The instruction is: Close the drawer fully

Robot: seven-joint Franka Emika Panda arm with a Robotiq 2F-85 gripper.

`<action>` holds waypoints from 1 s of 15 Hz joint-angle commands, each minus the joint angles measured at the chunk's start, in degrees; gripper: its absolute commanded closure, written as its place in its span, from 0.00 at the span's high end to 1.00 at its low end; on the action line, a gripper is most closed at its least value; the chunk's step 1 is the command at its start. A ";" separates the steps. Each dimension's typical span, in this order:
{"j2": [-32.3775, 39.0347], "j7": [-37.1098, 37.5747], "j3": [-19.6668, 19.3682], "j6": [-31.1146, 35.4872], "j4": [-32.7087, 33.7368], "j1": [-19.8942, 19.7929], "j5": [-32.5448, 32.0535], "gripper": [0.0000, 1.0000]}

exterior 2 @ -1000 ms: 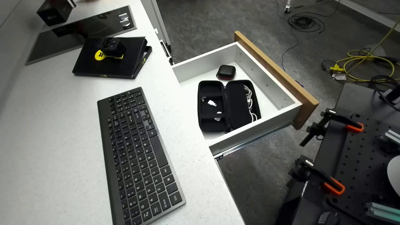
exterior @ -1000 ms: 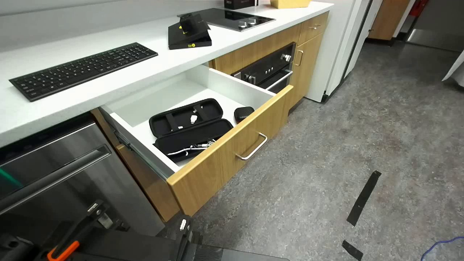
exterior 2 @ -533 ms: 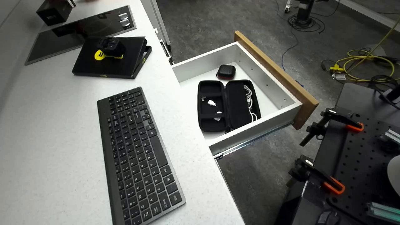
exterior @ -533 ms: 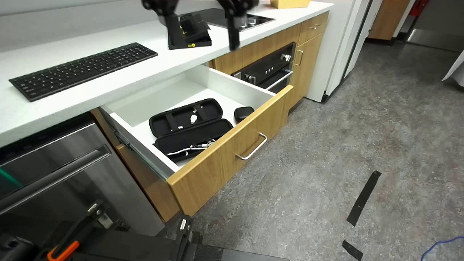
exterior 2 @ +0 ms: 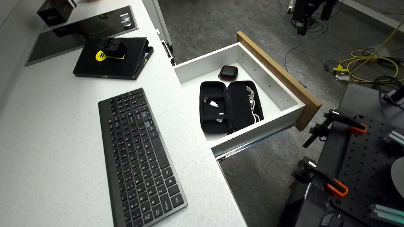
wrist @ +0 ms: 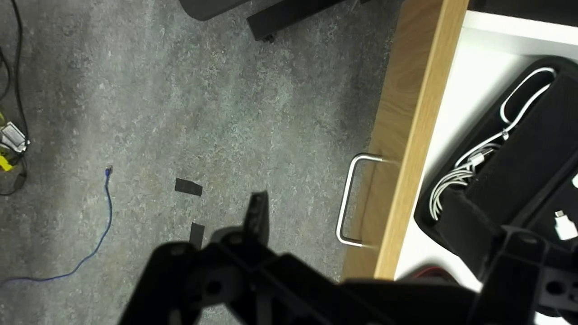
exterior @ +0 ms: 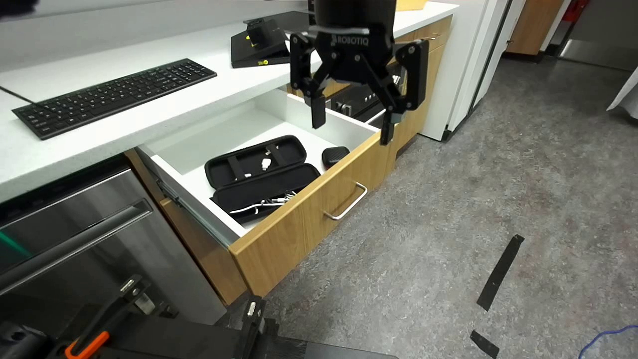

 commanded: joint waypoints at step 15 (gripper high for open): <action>29.32 56.27 -5.02 20.10 11.19 2.52 -30.76 1.00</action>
